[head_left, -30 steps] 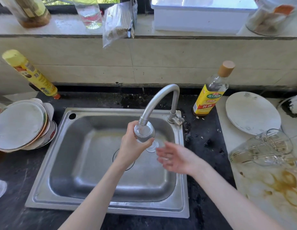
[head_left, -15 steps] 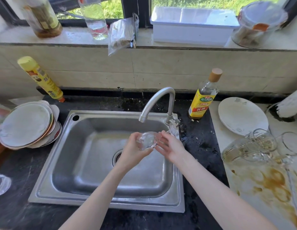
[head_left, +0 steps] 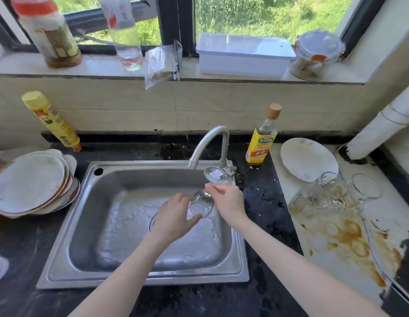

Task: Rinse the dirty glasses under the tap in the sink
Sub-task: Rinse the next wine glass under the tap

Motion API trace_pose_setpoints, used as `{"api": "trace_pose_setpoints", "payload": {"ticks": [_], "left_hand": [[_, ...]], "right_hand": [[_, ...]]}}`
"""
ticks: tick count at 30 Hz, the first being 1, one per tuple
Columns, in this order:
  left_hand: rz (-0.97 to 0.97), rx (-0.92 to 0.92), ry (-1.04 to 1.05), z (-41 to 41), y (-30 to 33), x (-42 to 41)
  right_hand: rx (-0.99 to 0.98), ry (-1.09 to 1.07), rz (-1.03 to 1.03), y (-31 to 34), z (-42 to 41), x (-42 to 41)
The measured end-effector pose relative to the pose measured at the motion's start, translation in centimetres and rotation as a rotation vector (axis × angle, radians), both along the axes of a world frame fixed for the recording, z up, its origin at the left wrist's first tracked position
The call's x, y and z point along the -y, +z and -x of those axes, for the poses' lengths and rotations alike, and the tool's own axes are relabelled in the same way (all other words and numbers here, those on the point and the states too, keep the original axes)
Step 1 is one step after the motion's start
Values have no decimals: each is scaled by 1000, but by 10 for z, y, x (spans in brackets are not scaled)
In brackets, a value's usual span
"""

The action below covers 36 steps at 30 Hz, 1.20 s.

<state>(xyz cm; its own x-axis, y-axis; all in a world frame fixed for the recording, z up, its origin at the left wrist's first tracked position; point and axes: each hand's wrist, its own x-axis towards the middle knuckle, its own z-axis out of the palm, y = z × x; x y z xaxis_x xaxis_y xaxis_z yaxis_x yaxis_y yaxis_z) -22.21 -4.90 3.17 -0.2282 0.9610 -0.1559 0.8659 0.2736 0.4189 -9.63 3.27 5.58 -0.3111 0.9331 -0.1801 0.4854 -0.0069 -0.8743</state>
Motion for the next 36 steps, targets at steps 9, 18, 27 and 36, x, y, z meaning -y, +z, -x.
{"api": "trace_pose_setpoints", "payload": {"ticks": [9, 18, 27, 36], "left_hand": [[-43, -276, -325, 31, 42, 24], [-165, -219, -630, 36, 88, 76], [-206, -182, -1064, -73, 109, 154], [-289, -156, -1462, -225, 98, 292]], "right_hand": [[218, 32, -222, 31, -1, 41], [86, -330, -310, 69, -35, 147], [74, -700, -261, 89, -135, 308], [85, -1135, -226, 82, -248, 521]]}}
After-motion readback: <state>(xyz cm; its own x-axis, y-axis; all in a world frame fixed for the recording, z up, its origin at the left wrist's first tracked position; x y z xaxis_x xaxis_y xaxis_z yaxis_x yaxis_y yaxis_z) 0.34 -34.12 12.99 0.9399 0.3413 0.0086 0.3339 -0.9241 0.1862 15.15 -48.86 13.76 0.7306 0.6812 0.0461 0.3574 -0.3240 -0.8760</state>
